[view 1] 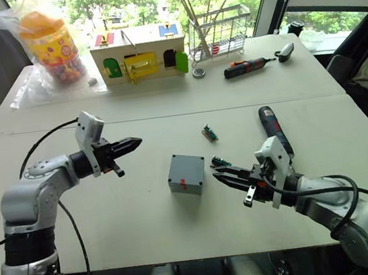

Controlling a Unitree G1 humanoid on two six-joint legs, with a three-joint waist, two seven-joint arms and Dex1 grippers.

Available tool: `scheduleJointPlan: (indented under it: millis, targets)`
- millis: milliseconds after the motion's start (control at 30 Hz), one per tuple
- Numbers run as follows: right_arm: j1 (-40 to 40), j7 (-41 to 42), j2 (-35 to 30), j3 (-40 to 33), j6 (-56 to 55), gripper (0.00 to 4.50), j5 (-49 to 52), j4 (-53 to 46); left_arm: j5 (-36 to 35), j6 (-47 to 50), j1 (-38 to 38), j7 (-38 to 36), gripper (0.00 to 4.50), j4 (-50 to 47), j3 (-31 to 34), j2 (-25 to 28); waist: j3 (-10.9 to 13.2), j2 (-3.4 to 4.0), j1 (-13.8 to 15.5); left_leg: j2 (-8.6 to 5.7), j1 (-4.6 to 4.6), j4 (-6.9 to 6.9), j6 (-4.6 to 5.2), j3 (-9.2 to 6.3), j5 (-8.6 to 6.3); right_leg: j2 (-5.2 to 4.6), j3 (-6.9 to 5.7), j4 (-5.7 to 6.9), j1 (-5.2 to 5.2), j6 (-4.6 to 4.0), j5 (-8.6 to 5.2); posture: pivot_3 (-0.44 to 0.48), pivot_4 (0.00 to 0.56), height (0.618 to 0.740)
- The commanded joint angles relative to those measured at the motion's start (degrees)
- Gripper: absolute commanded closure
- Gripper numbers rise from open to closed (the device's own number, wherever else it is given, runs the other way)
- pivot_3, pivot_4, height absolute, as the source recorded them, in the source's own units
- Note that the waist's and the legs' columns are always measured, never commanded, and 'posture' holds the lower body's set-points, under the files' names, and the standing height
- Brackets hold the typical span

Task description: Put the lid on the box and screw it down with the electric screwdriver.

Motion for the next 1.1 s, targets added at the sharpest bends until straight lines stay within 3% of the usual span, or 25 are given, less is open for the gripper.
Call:
scheduleJointPlan:
  millis: [33,133,300,367,533,567,633,800,1100]
  targets:
    - [-1.29,2.58,-2.56,-0.88,-4.2,3.95,-0.89,3.65,-7.58,5.24,1.43,-2.79,4.5,-8.15,-0.81,2.58,0.0,0.0,-0.1,0.0,0.0,0.0,0.0,0.01,0.0,0.0,0.0,0.0,-0.01,0.0,0.0,0.0,0.15,0.736]
    - [-2.01,3.81,-3.97,-1.39,-6.9,3.07,-1.39,7.28,-6.73,3.33,2.88,-6.56,4.5,-12.86,-6.79,6.16,0.01,0.01,-0.09,0.03,0.04,-0.03,-0.01,0.0,0.0,0.04,0.01,0.0,-0.02,-0.01,0.0,0.0,0.15,0.736]
    - [-2.54,3.14,-3.44,0.55,-9.27,0.63,-3.54,12.05,2.73,-8.37,5.08,-12.23,4.5,-14.94,-16.59,12.89,0.02,0.06,-0.07,0.07,0.09,-0.09,-0.03,0.05,0.02,0.1,0.08,-0.01,-0.01,-0.05,-0.02,0.0,0.15,0.736]
    - [-3.9,1.59,-1.64,0.94,-8.15,0.04,-3.31,14.93,5.26,-11.48,3.6,-12.09,4.5,-13.65,-18.61,12.37,0.02,0.06,0.07,0.07,0.09,-0.08,-0.03,0.05,0.02,0.11,0.08,-0.01,0.0,-0.06,-0.03,0.0,0.15,0.736]
    - [-5.83,0.12,1.91,0.31,-7.86,0.04,-2.27,18.71,5.06,-13.19,1.28,-11.65,4.5,-13.13,-18.84,10.67,0.03,0.07,0.13,0.05,0.06,-0.07,-0.03,0.07,0.02,0.1,0.08,-0.05,0.0,-0.07,-0.03,0.0,0.15,0.736]
    - [-6.19,-0.22,2.12,0.32,-8.3,0.22,-2.85,19.16,4.83,-13.08,1.05,-11.57,4.5,-13.13,-18.62,10.54,0.04,0.08,0.07,0.05,0.04,-0.08,-0.03,0.07,0.02,0.1,0.08,-0.07,-0.02,-0.06,-0.03,0.0,0.15,0.736]
    - [-6.52,-0.48,2.32,0.33,-8.85,0.71,-3.36,19.71,4.03,-12.75,0.86,-11.72,4.5,-13.36,-17.9,10.53,0.04,0.08,-0.01,0.05,0.03,-0.08,-0.03,0.07,0.02,0.11,0.08,-0.07,-0.03,-0.06,-0.03,0.0,0.15,0.736]
    - [-7.19,-0.21,2.18,1.31,-10.2,2.84,-4.04,21.03,0.78,-11.01,-0.2,-11.39,4.5,-12.94,-15.16,10.51,0.04,0.08,-0.05,0.09,0.04,-0.08,-0.03,0.05,0.02,0.15,0.07,-0.06,-0.03,-0.06,-0.03,0.0,0.15,0.736]
    - [-9.27,0.02,2.05,3.57,-14.26,2.84,-7.63,25.23,0.57,-10.85,-0.01,-11.13,4.5,-11.3,-14.17,11.48,0.04,0.08,-0.05,0.08,0.04,-0.08,-0.03,0.06,0.02,0.14,0.07,-0.06,-0.03,-0.06,-0.03,0.0,0.15,0.736]
